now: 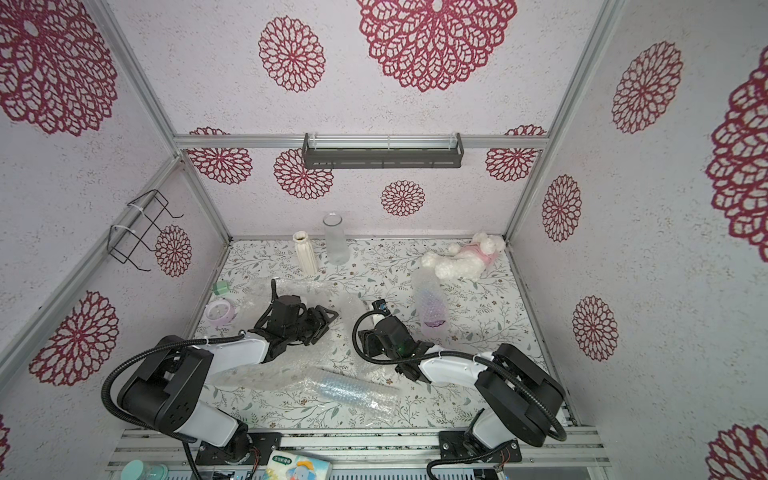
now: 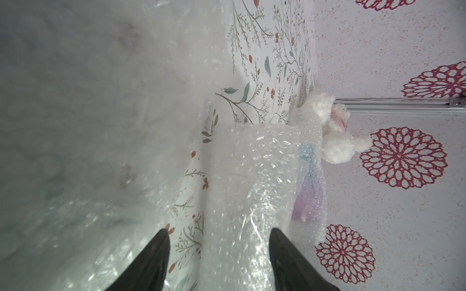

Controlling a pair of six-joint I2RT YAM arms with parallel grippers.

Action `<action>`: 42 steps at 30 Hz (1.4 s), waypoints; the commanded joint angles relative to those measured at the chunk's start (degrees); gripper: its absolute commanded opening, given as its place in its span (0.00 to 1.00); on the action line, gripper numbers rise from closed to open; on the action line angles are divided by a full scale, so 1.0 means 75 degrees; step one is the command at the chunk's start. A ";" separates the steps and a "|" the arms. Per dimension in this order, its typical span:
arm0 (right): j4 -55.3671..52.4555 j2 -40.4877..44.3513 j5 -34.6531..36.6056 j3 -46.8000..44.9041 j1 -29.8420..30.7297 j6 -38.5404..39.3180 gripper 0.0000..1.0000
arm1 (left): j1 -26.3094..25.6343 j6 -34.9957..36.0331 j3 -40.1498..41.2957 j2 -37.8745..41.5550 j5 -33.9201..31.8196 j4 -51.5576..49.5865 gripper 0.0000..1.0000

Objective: Unwrap the vase from the bubble wrap
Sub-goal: Unwrap the bubble wrap at the center of the board.

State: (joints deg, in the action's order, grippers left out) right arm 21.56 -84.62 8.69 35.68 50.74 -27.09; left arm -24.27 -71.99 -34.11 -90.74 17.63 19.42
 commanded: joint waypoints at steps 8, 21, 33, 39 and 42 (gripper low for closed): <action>0.0121 0.0196 -0.0250 -0.0152 -0.0098 -0.0255 0.62 | -0.0240 -0.0980 -0.0071 -0.1041 0.0118 0.2901 0.59; 0.0203 0.0161 -0.0259 -0.0211 -0.0180 -0.0290 0.60 | -0.0534 -0.1103 -0.0031 -0.0990 0.0113 0.2771 0.48; 0.0242 0.0138 -0.0250 -0.0199 -0.0185 -0.0278 0.59 | -0.0553 -0.0809 0.0013 -0.0605 0.0014 0.2348 0.28; 0.0245 0.0161 -0.0320 -0.0211 -0.0180 -0.0293 0.58 | -0.0608 -0.1006 -0.0048 -0.0846 0.0169 0.2765 0.05; 0.0275 0.0196 -0.0303 -0.0243 -0.0186 -0.0255 0.58 | -0.0608 -0.0993 0.0015 -0.0650 0.0151 0.2682 0.00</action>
State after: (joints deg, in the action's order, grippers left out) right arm 23.79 -84.60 6.57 34.54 49.74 -28.58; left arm -28.58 -78.78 -33.98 -96.38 18.04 38.28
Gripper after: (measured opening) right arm 0.585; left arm 0.045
